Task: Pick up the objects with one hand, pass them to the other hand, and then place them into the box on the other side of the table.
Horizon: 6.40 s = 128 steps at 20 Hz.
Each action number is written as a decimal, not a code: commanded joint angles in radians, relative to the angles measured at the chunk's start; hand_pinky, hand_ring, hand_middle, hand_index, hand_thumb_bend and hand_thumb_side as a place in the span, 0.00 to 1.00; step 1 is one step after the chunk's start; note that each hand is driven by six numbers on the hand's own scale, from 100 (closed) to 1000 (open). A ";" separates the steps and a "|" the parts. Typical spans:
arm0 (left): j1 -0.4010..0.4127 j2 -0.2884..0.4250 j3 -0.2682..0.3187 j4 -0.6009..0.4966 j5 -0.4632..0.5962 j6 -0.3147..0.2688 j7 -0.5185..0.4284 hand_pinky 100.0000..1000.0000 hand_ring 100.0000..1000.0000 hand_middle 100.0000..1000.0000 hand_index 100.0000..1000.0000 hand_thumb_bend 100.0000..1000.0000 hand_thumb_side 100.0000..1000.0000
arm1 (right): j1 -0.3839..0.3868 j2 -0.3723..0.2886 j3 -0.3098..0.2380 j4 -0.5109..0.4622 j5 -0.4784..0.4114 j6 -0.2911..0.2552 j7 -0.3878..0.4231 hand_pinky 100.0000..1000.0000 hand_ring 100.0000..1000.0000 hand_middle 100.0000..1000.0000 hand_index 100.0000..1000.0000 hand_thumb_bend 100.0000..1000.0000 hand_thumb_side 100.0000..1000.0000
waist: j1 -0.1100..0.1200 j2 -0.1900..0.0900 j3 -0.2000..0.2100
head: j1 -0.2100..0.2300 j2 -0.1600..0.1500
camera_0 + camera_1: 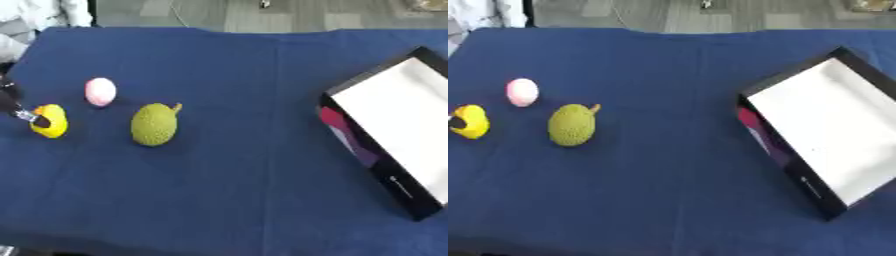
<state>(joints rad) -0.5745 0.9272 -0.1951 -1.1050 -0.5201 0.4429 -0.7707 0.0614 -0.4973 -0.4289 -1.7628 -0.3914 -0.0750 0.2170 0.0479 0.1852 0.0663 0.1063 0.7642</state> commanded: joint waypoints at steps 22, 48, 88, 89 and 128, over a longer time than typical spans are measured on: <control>-0.063 -0.065 -0.039 0.094 -0.077 0.000 -0.025 0.84 0.83 0.80 0.77 0.71 0.20 | -0.006 -0.029 0.006 -0.007 0.018 -0.009 0.017 1.00 1.00 1.00 1.00 0.00 0.58 | 0.004 -0.004 0.002 | 0.005 0.006; -0.059 -0.076 -0.029 0.087 -0.060 0.079 0.139 0.75 0.70 0.60 0.55 0.14 0.01 | -0.005 -0.024 0.013 -0.004 0.034 -0.014 0.026 1.00 1.00 1.00 1.00 0.00 0.59 | 0.002 0.001 0.002 | 0.008 0.006; -0.042 -0.139 -0.075 -0.526 0.151 0.155 0.337 0.73 0.66 0.49 0.51 0.00 0.07 | -0.279 -0.347 0.223 0.025 -0.096 -0.085 0.136 1.00 1.00 1.00 1.00 0.00 0.43 | -0.031 -0.034 0.007 | -0.084 0.006; -0.047 -0.153 -0.078 -0.530 0.147 0.154 0.347 0.73 0.66 0.49 0.51 0.00 0.07 | -0.299 -0.354 0.236 0.033 -0.097 -0.084 0.144 1.00 1.00 1.00 1.00 0.00 0.42 | -0.032 -0.036 0.007 | -0.088 0.006; -0.049 -0.585 -0.173 -0.544 0.027 -0.044 0.708 0.72 0.64 0.44 0.50 0.00 0.22 | -0.730 -0.266 0.571 0.335 0.147 -0.157 0.409 1.00 1.00 1.00 1.00 0.00 0.32 | -0.053 -0.056 0.071 | -0.258 0.006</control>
<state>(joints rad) -0.6059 0.3448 -0.3701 -1.6410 -0.4853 0.4062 -0.0774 -0.6480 -0.7461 0.1448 -1.4283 -0.2552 -0.2274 0.6195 0.0044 0.1492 0.1381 -0.1420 0.7718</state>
